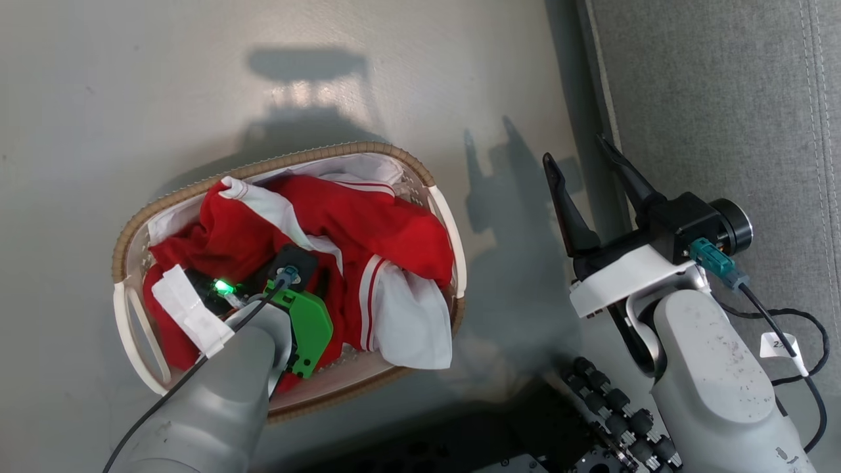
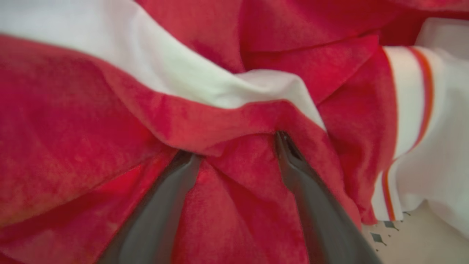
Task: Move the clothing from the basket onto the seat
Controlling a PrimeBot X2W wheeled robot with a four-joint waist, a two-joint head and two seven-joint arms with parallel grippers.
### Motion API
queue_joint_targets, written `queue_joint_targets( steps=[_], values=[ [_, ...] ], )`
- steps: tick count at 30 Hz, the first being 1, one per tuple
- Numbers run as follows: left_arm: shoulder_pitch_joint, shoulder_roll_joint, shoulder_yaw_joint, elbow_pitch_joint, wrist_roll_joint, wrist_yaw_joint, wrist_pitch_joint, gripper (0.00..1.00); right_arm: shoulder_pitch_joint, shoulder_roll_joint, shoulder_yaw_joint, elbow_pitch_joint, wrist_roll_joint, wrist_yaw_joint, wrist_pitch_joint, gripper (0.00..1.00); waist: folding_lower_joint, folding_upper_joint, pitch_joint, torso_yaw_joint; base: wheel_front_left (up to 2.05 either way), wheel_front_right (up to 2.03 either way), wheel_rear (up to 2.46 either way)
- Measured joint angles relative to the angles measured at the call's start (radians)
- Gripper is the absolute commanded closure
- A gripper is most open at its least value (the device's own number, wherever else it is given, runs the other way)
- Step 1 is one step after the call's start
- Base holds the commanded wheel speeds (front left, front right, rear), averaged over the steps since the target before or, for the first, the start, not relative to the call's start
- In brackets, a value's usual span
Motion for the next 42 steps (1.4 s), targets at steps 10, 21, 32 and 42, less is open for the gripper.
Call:
queue_joint_targets(
  steps=[10, 21, 32, 42],
  values=[
    [0.02, 0.0, 0.002, 0.009, -0.042, 0.0, -0.035, 1.0, -0.01, 0.006, -0.007, 0.019, 0.009, 0.0, 0.0, 0.0, 0.0, 0.0, -0.031, -0.012, 0.0, 0.0, 0.0],
    [0.145, 0.002, 0.002, -0.053, -0.094, -0.014, -0.056, 1.0, 0.012, 0.007, -0.011, 0.043, -0.002, 0.0, 0.0, 0.0, 0.0, 0.0, -0.177, -0.004, 0.0, 0.0, 0.0],
    [0.319, 0.004, 0.056, -0.267, -0.103, -0.016, -0.058, 1.0, 0.098, -0.002, -0.033, 0.072, 0.003, 0.0, 0.0, 0.0, 0.0, 0.0, -0.367, 0.032, 0.0, 0.0, 0.0],
    [0.457, 0.004, 0.137, -0.5, -0.062, -0.023, -0.058, 1.0, 0.185, -0.014, -0.03, 0.072, 0.034, 0.0, 0.0, 0.0, -0.0001, 0.0, -0.533, 0.084, 0.0, 0.0, 0.0]
  ],
)
